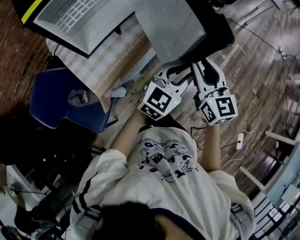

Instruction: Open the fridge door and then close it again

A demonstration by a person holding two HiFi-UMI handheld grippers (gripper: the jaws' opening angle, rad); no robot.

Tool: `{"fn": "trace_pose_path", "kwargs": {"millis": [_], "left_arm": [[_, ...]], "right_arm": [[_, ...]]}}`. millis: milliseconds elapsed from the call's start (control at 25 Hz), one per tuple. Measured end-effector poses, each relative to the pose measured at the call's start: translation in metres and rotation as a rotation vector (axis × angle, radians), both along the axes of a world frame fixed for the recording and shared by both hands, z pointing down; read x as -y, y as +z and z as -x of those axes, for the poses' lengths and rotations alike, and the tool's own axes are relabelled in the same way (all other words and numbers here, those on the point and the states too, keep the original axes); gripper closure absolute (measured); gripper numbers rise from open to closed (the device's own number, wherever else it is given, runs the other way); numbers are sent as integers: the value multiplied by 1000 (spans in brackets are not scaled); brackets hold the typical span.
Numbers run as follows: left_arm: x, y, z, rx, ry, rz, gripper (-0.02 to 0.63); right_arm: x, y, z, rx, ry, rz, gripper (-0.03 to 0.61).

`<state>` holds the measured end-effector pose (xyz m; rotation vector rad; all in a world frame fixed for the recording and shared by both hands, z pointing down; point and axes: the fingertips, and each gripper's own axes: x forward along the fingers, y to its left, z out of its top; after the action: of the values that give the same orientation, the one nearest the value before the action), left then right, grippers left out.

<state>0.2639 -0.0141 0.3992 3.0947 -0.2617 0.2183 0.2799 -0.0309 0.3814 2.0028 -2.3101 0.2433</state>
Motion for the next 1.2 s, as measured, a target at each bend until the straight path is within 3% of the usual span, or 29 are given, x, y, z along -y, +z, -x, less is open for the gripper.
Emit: {"fn": "trace_pose_path", "kwargs": {"millis": [320,840,1200], "left_arm": [[1,-3,-39,0,111,-9,494],[27,-6,-75,-13,198,-14,494],[32,-6,-84,-16,261,-3,494]], "right_arm": [[4,1,-47,20,23,-15,440],[16,1,-100,20,80,-16,448],[19,-1,-120,6,203,-2,460]]}}
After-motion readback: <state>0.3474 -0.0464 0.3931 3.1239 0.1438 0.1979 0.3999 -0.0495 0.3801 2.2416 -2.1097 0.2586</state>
